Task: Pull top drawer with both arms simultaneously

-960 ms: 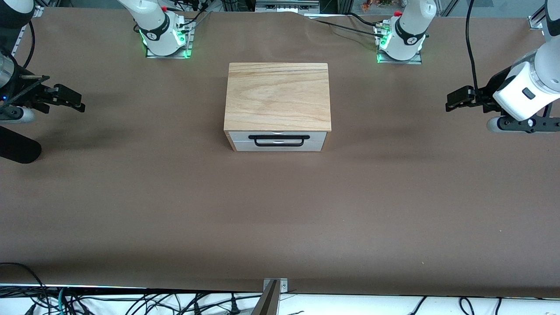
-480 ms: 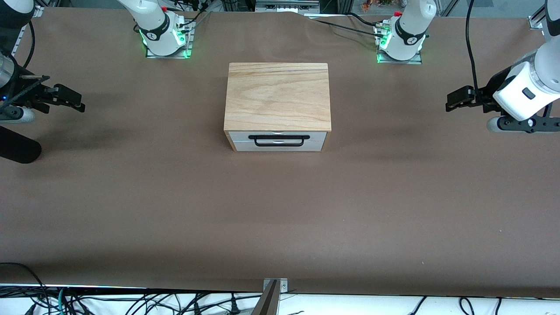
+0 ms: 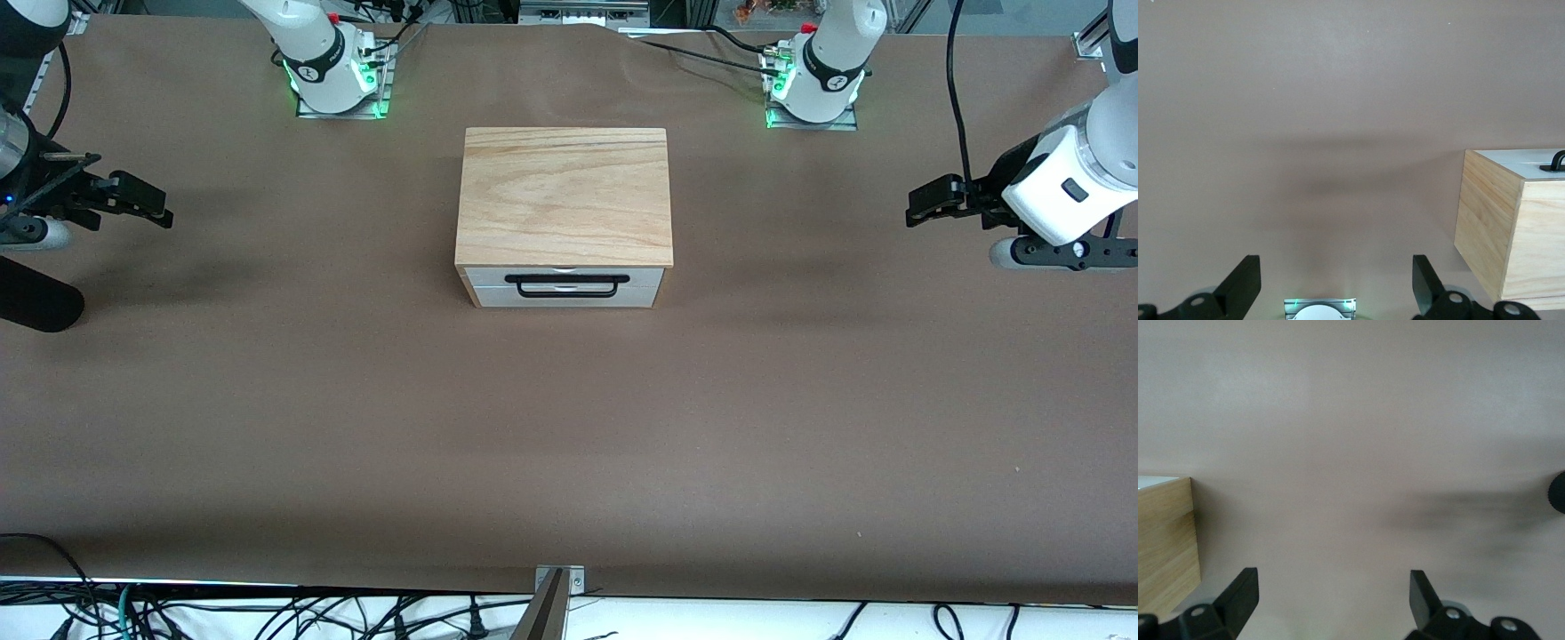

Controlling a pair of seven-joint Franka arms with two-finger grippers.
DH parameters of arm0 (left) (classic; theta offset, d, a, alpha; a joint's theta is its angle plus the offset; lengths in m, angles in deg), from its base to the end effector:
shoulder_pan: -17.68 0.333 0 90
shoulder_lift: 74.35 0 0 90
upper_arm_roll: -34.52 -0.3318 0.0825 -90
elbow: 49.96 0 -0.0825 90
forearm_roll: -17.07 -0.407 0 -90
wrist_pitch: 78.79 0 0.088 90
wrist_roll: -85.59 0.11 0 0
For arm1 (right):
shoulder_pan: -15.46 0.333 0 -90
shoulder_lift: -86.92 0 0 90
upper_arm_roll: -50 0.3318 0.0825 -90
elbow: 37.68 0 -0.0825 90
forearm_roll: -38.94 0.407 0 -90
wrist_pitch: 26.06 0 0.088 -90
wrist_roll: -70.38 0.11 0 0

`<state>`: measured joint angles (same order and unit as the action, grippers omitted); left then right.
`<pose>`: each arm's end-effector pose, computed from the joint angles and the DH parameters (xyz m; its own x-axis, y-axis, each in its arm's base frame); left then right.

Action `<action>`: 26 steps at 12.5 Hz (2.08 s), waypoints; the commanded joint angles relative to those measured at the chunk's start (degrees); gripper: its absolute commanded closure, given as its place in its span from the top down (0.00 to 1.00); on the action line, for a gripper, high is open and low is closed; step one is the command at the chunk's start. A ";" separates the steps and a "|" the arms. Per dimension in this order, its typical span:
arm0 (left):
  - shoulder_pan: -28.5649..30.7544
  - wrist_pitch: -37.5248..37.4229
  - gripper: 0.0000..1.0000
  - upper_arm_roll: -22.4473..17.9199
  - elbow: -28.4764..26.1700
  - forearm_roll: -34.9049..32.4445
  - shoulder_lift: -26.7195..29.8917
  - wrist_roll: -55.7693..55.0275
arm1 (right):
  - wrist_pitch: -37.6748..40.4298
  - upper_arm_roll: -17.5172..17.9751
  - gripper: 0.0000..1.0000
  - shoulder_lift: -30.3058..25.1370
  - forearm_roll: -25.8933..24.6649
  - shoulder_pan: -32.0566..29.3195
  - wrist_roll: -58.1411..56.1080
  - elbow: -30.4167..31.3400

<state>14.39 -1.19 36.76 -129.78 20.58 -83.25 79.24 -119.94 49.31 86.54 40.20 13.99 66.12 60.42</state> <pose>0.5996 -0.0638 0.6151 0.9801 0.0021 -0.1985 0.0114 -0.9989 0.0456 0.5748 -0.0194 0.5768 0.9973 0.0352 -0.0652 0.0335 -0.9991 -0.0268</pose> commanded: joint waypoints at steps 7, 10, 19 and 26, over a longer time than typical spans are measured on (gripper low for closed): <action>0.04 0.71 1.00 -0.05 -0.61 0.45 0.46 -0.06 | 0.27 0.34 1.00 0.20 0.14 -0.37 -0.22 -0.89; 0.13 0.71 1.00 -0.05 -0.61 0.71 0.46 -0.06 | 0.27 0.34 1.00 0.20 0.14 -0.29 -0.22 -0.89; 0.04 0.71 1.00 -0.05 -0.52 0.28 -0.33 0.03 | 0.27 0.34 1.00 0.20 0.23 -0.38 -0.05 -0.89; -0.13 1.23 1.00 -0.05 0.89 1.24 -3.23 0.91 | 3.87 0.60 1.00 1.60 0.23 1.72 0.13 -0.89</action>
<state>14.39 -0.57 36.76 -129.84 20.62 -84.86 79.29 -117.41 49.73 87.19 40.22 14.64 66.12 60.47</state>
